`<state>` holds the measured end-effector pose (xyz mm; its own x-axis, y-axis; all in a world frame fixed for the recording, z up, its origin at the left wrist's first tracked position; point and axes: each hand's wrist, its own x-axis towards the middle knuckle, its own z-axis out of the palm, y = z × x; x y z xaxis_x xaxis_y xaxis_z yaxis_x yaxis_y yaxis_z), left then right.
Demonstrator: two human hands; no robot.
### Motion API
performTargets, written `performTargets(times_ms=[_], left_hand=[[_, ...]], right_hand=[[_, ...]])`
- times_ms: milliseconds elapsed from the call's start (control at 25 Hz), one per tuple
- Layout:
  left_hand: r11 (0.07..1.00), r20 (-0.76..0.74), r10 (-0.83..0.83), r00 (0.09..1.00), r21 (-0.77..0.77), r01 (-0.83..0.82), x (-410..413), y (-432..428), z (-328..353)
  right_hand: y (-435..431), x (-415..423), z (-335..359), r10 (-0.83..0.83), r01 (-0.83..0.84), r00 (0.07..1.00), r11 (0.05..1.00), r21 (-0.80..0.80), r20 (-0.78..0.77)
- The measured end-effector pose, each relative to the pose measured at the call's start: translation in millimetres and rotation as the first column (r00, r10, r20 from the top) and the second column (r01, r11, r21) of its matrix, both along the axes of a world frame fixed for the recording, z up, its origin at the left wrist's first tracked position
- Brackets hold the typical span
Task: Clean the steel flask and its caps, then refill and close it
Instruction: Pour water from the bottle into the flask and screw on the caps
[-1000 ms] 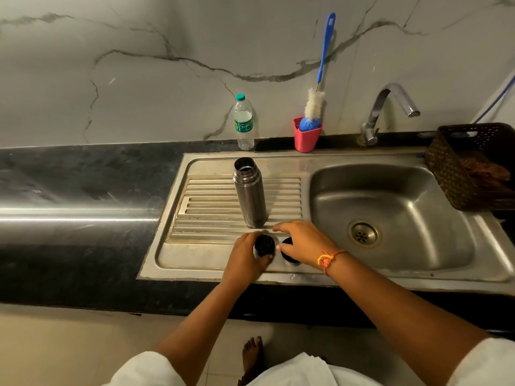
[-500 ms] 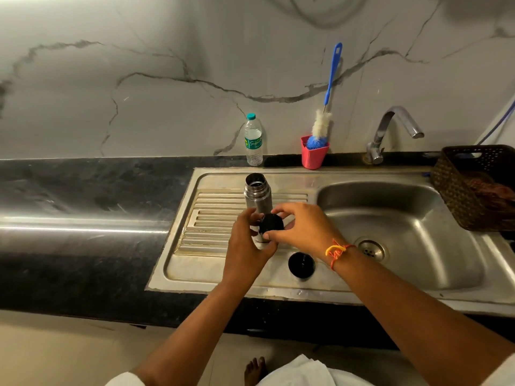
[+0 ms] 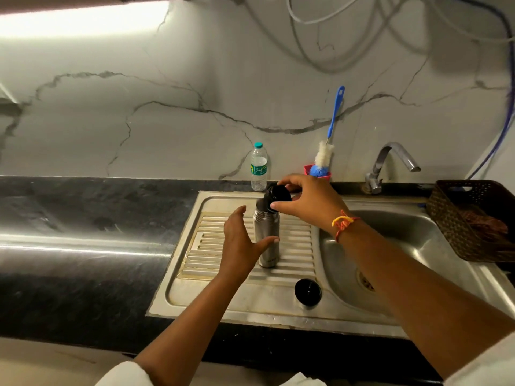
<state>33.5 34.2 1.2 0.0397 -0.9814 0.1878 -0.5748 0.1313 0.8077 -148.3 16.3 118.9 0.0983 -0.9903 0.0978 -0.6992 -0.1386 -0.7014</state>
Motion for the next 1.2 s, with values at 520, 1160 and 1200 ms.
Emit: performTargets(times_ms=[520,1160,1200], left_hand=[[0.979,-0.233,-0.099,0.967,0.15,0.137,-3.7,-42.4,-15.5],[0.978,-0.263,-0.091,0.961,0.16,0.136,-2.7,-44.8,-15.9],[0.977,-0.26,-0.096,0.961,0.158,0.141,-2.2,-44.7,-15.1]], right_hand=[[-47.1,25.0,1.7,0.169,-0.139,0.938,0.983,0.12,-0.302],[-61.3,54.5,2.8,0.222,-0.206,0.692,0.973,0.106,-0.688],[-62.3,52.2,3.9,0.252,-0.224,0.697,0.966,0.129,-0.672]])
